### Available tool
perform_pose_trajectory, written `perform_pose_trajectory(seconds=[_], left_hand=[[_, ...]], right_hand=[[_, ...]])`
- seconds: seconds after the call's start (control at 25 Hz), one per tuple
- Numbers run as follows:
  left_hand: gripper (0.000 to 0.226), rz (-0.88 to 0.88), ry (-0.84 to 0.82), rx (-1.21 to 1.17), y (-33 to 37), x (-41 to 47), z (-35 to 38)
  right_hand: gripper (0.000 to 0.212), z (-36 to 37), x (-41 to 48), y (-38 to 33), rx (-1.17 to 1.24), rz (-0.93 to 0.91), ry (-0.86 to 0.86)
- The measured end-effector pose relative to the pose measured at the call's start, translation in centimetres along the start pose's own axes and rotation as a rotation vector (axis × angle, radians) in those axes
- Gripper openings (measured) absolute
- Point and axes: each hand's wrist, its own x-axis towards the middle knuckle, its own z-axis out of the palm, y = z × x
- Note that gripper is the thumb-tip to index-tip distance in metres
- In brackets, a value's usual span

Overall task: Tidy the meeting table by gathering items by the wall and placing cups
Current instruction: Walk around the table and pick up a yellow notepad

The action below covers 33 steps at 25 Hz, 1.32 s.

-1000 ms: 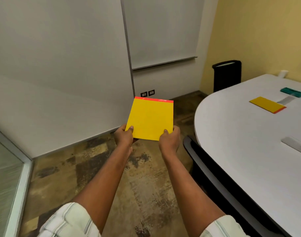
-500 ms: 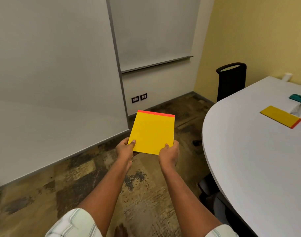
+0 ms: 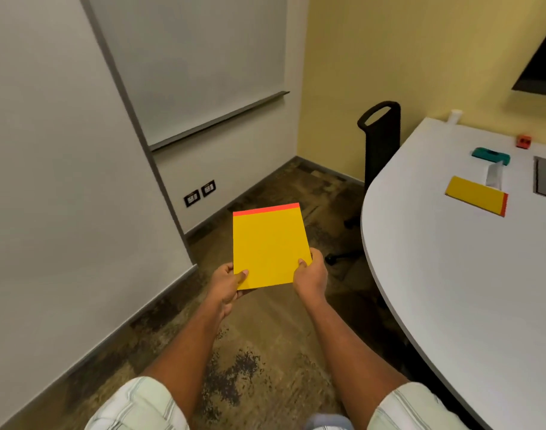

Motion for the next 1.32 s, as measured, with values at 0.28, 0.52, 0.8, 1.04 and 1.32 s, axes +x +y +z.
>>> perform_pose_trajectory(seconds=[0.28, 0.52, 0.8, 1.04, 1.32], left_hand=[[0.048, 0.124, -0.073, 0.038, 7.4, 14.4, 2.4], [0.051, 0.094, -0.074, 0.077, 13.0, 27.2, 6.8], [0.054, 0.118, -0.117, 0.076, 20.6, 41.0, 13.9], [0.052, 0.074, -0.231, 0.094, 25.8, 56.5, 18.9], [0.048, 0.032, -0.449, 0.152, 36.0, 72.5, 25.3]], right_hand=[[0.026, 6.8, 13.9, -3.0, 0.026, 0.068, 0.062], [0.023, 11.1, 27.9, -5.2, 0.002, 0.129, 0.022], [0.026, 13.0, 43.7, -9.4, 0.027, 0.144, 0.046], [0.023, 16.7, 57.5, -11.5, 0.063, 0.178, 0.156], [0.027, 20.5, 72.2, -17.3, 0.143, 0.299, 0.265]])
